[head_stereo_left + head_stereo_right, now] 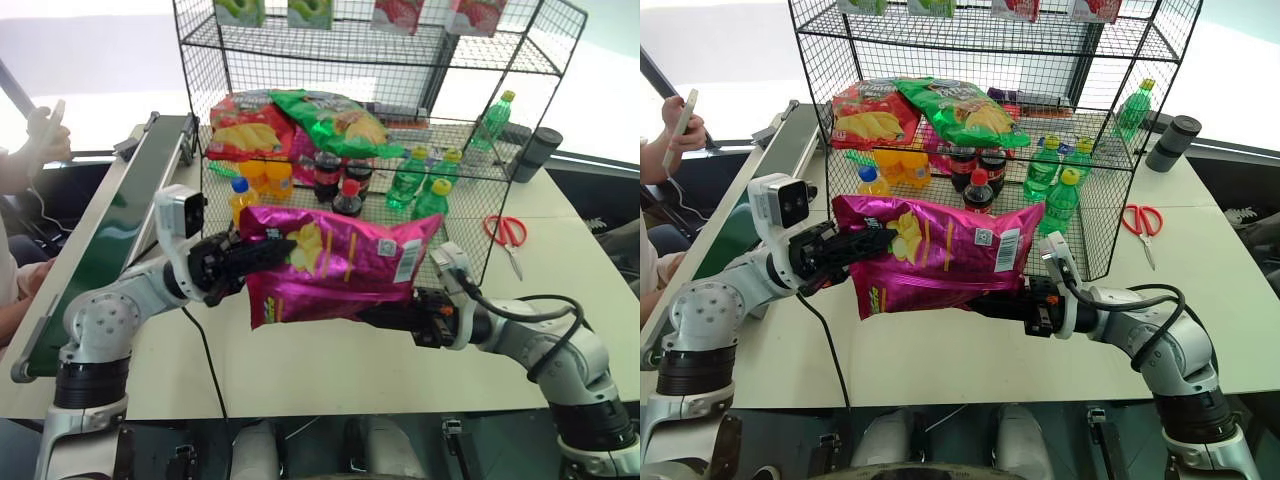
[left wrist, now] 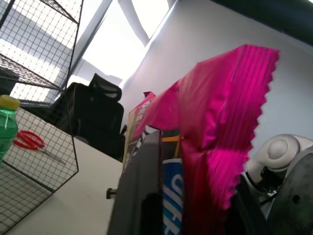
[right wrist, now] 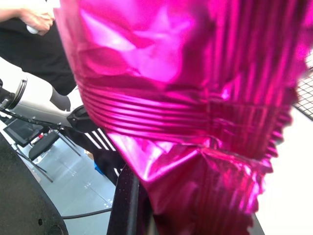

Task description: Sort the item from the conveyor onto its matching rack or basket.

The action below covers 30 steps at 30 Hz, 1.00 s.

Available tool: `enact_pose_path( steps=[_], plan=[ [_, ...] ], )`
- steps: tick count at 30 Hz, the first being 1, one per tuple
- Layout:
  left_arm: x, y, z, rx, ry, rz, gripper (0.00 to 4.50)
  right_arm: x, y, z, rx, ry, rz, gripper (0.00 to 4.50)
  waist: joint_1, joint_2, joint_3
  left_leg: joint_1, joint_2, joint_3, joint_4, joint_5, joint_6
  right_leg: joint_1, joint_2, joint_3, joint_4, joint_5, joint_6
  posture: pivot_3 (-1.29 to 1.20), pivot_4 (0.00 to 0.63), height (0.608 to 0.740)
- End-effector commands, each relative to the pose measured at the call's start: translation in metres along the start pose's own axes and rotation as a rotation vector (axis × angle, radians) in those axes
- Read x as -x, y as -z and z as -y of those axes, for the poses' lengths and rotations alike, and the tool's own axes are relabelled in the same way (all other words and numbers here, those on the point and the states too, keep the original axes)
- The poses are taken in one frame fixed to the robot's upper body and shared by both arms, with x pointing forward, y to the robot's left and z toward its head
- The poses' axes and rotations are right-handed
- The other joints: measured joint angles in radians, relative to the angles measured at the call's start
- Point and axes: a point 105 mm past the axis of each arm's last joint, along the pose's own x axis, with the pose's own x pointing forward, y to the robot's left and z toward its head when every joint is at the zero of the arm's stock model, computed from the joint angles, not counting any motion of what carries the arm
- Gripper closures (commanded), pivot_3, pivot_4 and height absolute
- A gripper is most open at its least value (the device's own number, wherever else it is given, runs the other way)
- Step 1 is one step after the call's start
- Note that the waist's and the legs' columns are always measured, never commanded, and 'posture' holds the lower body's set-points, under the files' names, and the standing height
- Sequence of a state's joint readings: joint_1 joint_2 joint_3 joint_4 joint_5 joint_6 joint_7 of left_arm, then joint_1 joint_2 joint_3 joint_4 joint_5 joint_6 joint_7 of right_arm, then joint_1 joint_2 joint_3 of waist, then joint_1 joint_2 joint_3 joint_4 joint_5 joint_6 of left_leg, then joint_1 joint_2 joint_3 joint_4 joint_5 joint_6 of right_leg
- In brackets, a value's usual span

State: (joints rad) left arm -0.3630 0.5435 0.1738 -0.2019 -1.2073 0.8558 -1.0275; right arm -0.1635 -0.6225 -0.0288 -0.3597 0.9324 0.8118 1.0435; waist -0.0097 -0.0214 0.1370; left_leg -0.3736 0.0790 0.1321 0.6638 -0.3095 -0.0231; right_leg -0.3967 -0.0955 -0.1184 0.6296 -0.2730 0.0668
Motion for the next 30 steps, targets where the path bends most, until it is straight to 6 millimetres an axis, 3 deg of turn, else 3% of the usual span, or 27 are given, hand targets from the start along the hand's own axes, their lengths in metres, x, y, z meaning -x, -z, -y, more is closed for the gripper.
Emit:
enact_pose_path(
  steps=[1, 4, 5, 7, 10, 12, 15, 17, 20, 24, 30],
  plan=[
    [0.008, -0.007, 0.001, -0.055, -0.023, -0.003, 1.65, 0.009, -0.009, -0.003, 0.064, 0.031, 0.007, 4.42, 0.0, 0.0, 0.0, 0.0, 0.0, 0.0, 0.0, 0.0, 0.0, 0.0, 0.0, 0.0, 0.0, 0.0, 0.0, 0.0, 0.15, 0.726],
    [0.018, -0.005, -0.003, -0.092, -0.069, -0.03, 0.12, 0.02, -0.007, 0.0, 0.116, 0.105, -0.018, 4.42, 0.001, 0.0, 0.0, 0.0, 0.0, 0.0, 0.0, 0.0, 0.0, 0.0, 0.0, 0.0, 0.0, 0.0, 0.0, 0.0, 0.15, 0.726],
    [0.02, -0.003, -0.006, -0.135, -0.095, -0.05, 0.0, 0.025, -0.008, 0.0, 0.137, 0.137, -0.015, 4.42, 0.001, 0.0, 0.0, 0.0, 0.0, 0.0, 0.0, 0.0, 0.0, 0.0, 0.0, 0.0, 0.0, 0.0, 0.0, 0.0, 0.15, 0.726],
    [0.024, 0.001, -0.009, -0.198, -0.128, -0.078, 0.0, 0.035, -0.01, 0.008, 0.264, 0.245, -0.053, 4.42, 0.001, 0.0, 0.0, 0.0, 0.0, 0.0, 0.0, 0.0, 0.001, 0.0, 0.0, 0.0, -0.001, 0.0, 0.0, 0.0, 0.15, 0.726],
    [0.032, 0.007, -0.015, -0.286, -0.179, -0.101, 0.0, 0.055, -0.044, 0.006, 0.485, 0.404, 0.063, 4.42, 0.002, 0.0, 0.0, 0.0, 0.0, 0.001, 0.0, 0.0, 0.001, 0.0, -0.001, 0.0, -0.001, 0.0, 0.0, 0.0, 0.15, 0.726],
    [0.034, 0.01, -0.017, -0.291, -0.182, -0.102, 0.0, 0.062, -0.051, -0.002, 0.54, 0.433, 0.083, 4.42, 0.003, 0.001, 0.001, 0.0, 0.0, 0.001, 0.0, 0.0, 0.001, -0.001, -0.001, 0.0, -0.001, 0.0, 0.0, 0.0, 0.15, 0.726],
    [0.033, 0.011, -0.024, -0.381, -0.213, -0.092, 0.0, 0.088, -0.063, 0.001, 0.656, 0.624, 0.072, 4.42, 0.008, 0.001, 0.0, 0.0, 0.0, 0.0, -0.001, 0.0, 0.001, 0.0, -0.001, 0.0, -0.001, 0.0, 0.0, 0.0, 0.15, 0.726],
    [0.029, 0.014, -0.031, -0.399, -0.224, -0.087, 0.0, 0.109, -0.083, 0.004, 0.776, 0.773, 0.11, 4.42, 0.016, 0.001, 0.001, 0.0, 0.0, 0.001, -0.001, -0.001, 0.001, 0.0, -0.001, 0.0, -0.001, 0.0, 0.0, 0.0, 0.15, 0.726],
    [0.022, 0.016, -0.038, -0.428, -0.218, -0.071, 0.0, 0.122, -0.112, 0.001, 0.965, 0.91, 0.14, 4.42, 0.018, 0.001, 0.001, 0.0, -0.001, 0.002, 0.0, -0.001, 0.002, 0.0, -0.001, 0.0, -0.001, 0.0, 0.0, 0.0, 0.15, 0.726],
    [0.003, 0.007, -0.05, -0.517, -0.238, 0.012, 0.0, 0.13, -0.135, 0.0, 1.29, 1.043, 0.025, 4.42, 0.021, 0.001, 0.001, 0.0, 0.0, 0.002, 0.0, -0.001, 0.001, -0.001, 0.0, 0.0, -0.001, 0.0, 0.0, 0.0, 0.15, 0.726],
    [-0.012, 0.012, -0.052, -0.519, -0.195, 0.024, 0.0, 0.139, -0.142, 0.024, 1.611, 1.208, -0.247, 4.42, 0.017, 0.001, 0.001, 0.0, -0.001, 0.003, 0.0, 0.002, -0.004, 0.0, -0.001, 0.001, -0.001, -0.001, 0.002, 0.0, 0.15, 0.726]
  ],
)
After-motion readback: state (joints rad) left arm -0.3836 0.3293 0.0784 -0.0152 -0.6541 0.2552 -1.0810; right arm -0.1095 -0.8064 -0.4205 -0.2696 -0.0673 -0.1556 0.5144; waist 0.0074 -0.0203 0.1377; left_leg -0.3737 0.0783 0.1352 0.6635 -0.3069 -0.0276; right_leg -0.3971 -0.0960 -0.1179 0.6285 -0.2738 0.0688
